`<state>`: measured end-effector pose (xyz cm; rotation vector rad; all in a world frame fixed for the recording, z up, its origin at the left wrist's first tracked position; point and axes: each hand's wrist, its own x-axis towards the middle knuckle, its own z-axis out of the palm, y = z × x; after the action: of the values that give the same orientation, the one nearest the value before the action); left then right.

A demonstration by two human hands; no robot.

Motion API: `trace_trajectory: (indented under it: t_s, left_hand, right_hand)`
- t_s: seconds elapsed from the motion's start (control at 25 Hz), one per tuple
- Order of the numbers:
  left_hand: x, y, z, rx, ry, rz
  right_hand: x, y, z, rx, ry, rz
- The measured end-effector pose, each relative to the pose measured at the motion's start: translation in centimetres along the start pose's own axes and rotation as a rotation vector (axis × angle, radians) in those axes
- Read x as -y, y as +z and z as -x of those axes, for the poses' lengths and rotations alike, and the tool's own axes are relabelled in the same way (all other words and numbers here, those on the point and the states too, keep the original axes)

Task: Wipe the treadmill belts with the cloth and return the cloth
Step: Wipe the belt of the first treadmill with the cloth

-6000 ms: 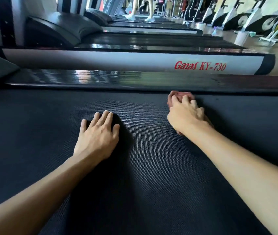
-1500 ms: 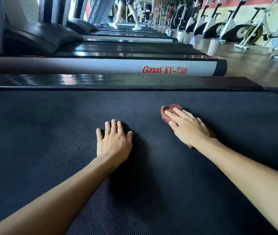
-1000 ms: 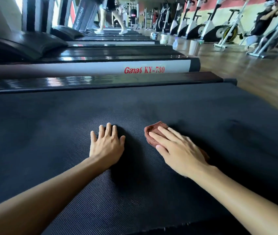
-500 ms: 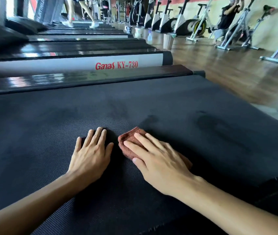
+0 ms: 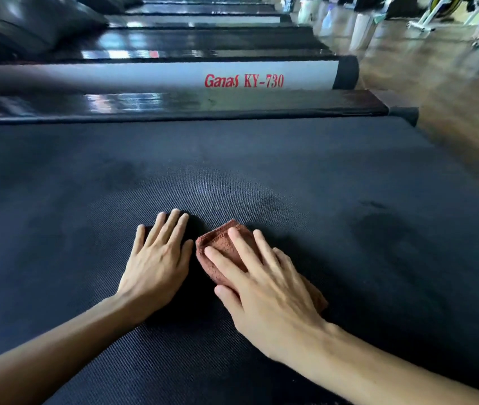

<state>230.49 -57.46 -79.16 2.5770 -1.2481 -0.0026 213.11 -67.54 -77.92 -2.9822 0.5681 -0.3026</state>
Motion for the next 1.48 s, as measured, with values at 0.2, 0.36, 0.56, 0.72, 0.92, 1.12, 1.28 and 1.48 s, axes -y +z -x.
trace_trajectory:
  t_s: [0.2, 0.36, 0.56, 0.72, 0.92, 1.12, 1.28, 1.48]
  left_hand:
    - [-0.4, 0.0, 0.1, 0.022, -0.034, -0.035]
    - [-0.2, 0.0, -0.1, 0.02, -0.025, -0.048]
    - [0.4, 0.7, -0.2, -0.03, -0.003, -0.064]
    - [-0.2, 0.5, 0.2, -0.053, -0.03, -0.038]
    - [-1.6, 0.7, 2.1, -0.036, 0.019, -0.063]
    - [-1.5, 0.3, 2.3, -0.004, 0.009, -0.037]
    - [-1.5, 0.4, 2.5, -0.04, 0.059, -0.068]
    - [-1.7, 0.4, 2.9, 0.006, -0.012, -0.056]
  right_hand:
    - [0.0, 0.0, 0.1, 0.014, 0.0, 0.026]
    - [0.3, 0.0, -0.1, 0.01, 0.004, 0.052]
    - [0.1, -0.8, -0.3, 0.076, -0.034, 0.058]
    - [-0.7, -2.1, 3.2, 0.063, -0.046, 0.03]
    - [-2.2, -2.2, 6.5, 0.066, -0.199, -0.046]
    - [-7.6, -2.7, 1.6, 0.046, 0.166, 0.031]
    - [-4.2, -1.8, 7.0, -0.014, -0.218, -0.047]
    - [-9.4, -4.0, 3.8, 0.059, 0.141, 0.016]
